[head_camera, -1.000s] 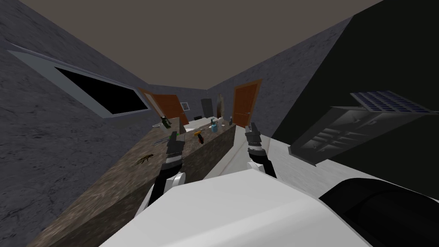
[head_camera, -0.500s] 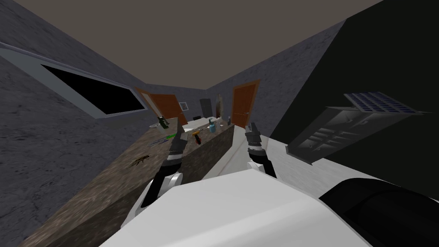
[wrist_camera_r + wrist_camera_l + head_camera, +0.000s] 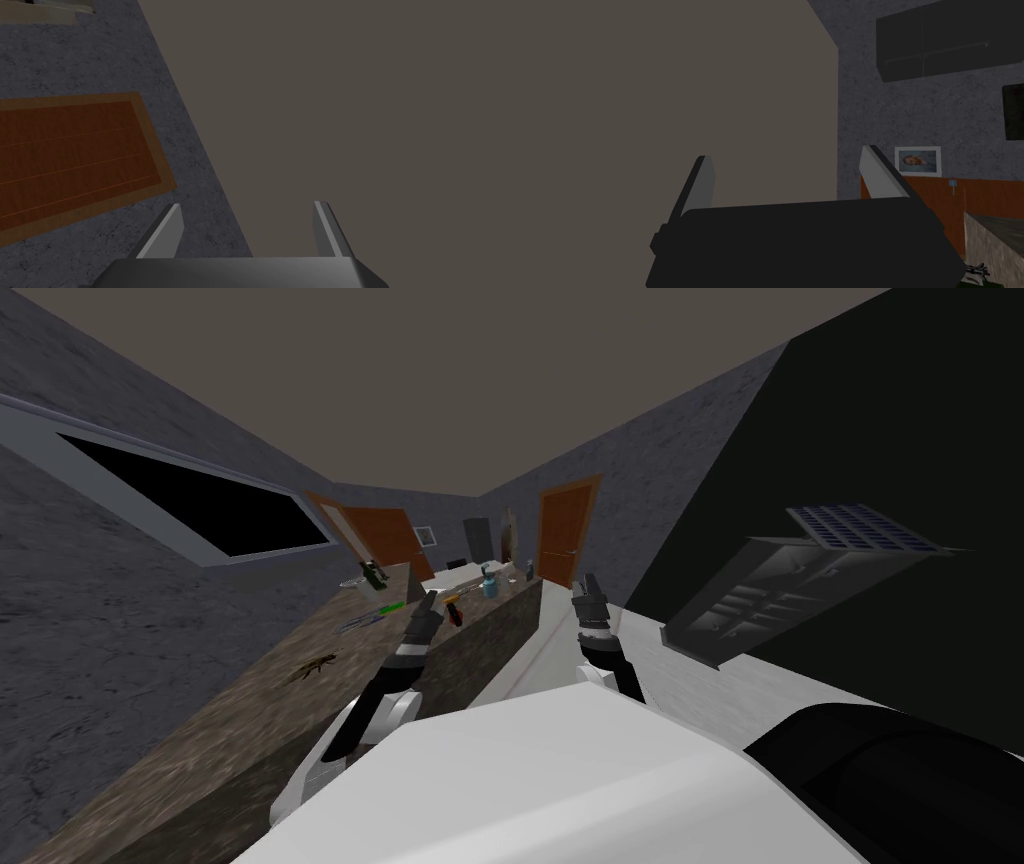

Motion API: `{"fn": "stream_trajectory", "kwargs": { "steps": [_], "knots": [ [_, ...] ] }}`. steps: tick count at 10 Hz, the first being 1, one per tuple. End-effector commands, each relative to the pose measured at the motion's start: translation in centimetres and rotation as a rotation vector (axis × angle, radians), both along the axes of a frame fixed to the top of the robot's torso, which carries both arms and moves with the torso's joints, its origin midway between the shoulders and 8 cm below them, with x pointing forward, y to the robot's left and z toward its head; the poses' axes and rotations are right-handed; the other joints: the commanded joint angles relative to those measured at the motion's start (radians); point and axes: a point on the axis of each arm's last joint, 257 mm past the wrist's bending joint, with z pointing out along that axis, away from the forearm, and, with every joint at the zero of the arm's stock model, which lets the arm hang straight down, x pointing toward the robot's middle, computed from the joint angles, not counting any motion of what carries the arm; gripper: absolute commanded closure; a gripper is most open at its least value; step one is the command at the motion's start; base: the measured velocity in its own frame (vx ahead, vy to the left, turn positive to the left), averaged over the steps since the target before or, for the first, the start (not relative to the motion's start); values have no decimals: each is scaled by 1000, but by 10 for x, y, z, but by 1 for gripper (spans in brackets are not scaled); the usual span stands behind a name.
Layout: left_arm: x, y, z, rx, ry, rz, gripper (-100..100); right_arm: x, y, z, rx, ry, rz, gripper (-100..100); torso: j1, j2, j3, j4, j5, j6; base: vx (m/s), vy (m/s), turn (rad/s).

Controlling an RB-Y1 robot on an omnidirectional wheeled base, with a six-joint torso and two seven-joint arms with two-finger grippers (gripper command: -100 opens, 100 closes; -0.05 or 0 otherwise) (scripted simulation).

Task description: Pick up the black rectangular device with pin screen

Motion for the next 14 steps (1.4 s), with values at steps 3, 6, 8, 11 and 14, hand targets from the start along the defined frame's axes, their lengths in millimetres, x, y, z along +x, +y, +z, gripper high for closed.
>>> {"fn": "stream_trajectory", "kwargs": {
  "steps": [3,6,8,11,14],
  "knots": [
    [7,-10,-16,57,88,-44,-100,0,0,0,0,0,0,0,1,0,0,0,0,0,3,-68,-21],
    [11,-24,-28,102,165,-97,-100,0,0,0,0,0,0,0,2,0,0,0,0,0,8,-71,-27],
    [12,-30,-37,134,212,-124,-100,0,0,0,0,0,0,0,2,0,0,0,0,0,3,-69,-22],
    [14,-34,-53,182,289,-144,-100,0,0,0,0,0,0,0,2,0,0,0,0,0,6,-61,-19],
    [12,-44,-71,227,382,-189,-100,0,0,0,0,0,0,0,2,-1,-1,0,0,0,27,-68,-18]
  ]
}}
